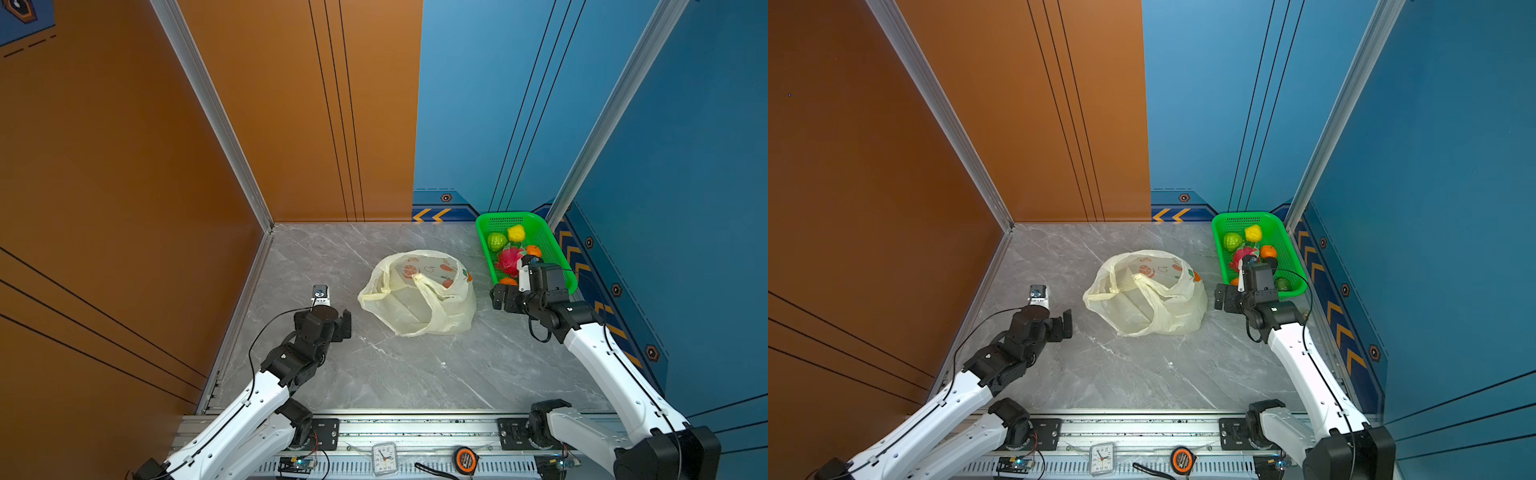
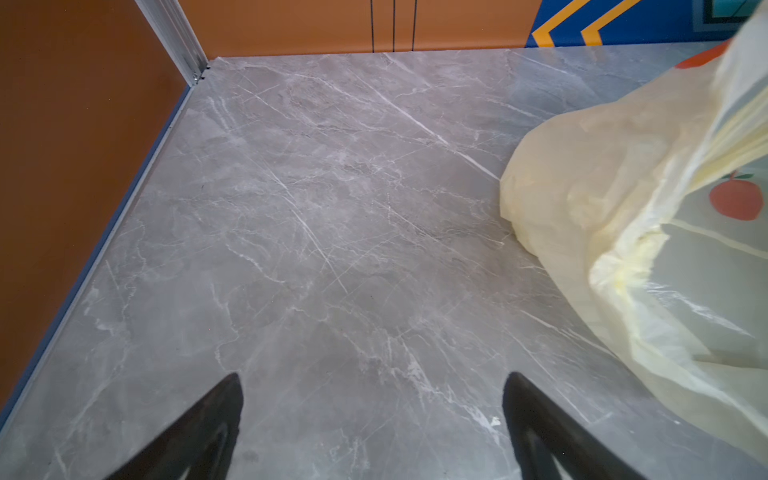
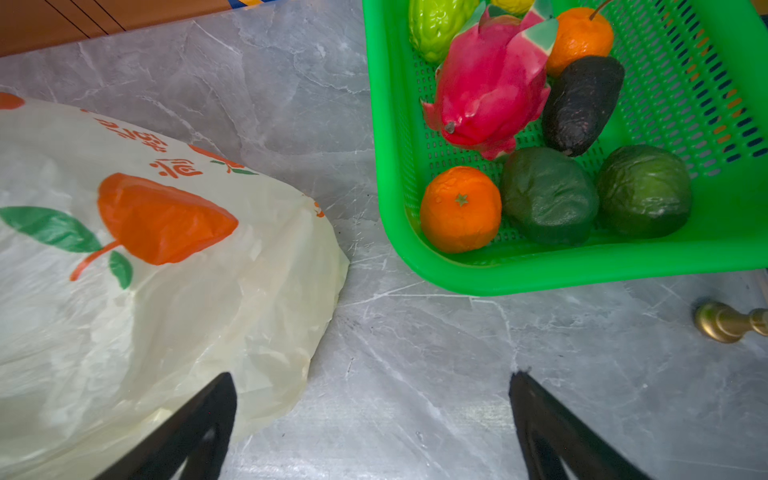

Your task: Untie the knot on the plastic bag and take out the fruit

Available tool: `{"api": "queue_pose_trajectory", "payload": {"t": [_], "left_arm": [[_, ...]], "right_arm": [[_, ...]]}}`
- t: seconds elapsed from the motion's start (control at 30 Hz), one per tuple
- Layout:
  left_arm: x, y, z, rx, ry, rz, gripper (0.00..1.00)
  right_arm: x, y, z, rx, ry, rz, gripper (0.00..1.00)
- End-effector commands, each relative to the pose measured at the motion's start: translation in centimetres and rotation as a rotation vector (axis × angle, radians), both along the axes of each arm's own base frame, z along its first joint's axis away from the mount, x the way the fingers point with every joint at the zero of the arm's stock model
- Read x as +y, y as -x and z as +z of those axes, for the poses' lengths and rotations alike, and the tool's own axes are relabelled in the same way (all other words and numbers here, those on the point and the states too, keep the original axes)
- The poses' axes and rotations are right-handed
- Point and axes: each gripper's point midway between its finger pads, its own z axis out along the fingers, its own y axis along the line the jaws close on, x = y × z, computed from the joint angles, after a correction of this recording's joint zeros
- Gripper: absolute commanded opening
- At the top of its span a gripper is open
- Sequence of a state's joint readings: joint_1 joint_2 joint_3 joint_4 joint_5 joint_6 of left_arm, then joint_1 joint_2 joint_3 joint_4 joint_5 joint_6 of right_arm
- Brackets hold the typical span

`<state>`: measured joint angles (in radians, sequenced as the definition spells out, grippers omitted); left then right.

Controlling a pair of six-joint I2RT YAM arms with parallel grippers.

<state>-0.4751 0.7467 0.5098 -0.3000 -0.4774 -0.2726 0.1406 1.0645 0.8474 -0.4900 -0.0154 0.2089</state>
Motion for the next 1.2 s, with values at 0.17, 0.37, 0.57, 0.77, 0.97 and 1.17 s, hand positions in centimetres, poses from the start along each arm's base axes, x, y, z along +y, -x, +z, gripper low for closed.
{"api": "queue_pose_trajectory", "payload": {"t": [0.17,0.37,0.57,0.77,0.97,1.17], "left_arm": [[2.3,-3.6,0.9,-0.184,-0.069,-0.005,0.98],[3.4,-6.5,-0.9,-0.216,-0.071,0.014,0.98],[4.0,-8.3,-2.8,-0.221,-0.075,0.024,0.98],[4.6,-9.2,-3.6,-0.263,-0.089,0.049,0.98],[6.7,-10.0,-4.0,-0.288,-0.067,0.084,0.98],[7.1,-10.2,-4.9,-0.311,-0.049,0.087,0.98]], "right_arm": [[-2.8,-3.7,-0.1,-0.254,0.099,-0.027,1.00],[-3.2,-6.0,-2.8,-0.302,0.132,-0.030,1.00],[-4.2,-7.3,-6.0,-0.323,0.118,-0.064,1.00],[-4.2,-7.9,-6.4,-0.374,0.119,-0.055,1.00],[-4.5,-8.0,-7.1,-0.414,0.121,-0.063,1.00],[-4.5,-7.6,-7.6,-0.453,0.136,-0.066,1.00]]}}
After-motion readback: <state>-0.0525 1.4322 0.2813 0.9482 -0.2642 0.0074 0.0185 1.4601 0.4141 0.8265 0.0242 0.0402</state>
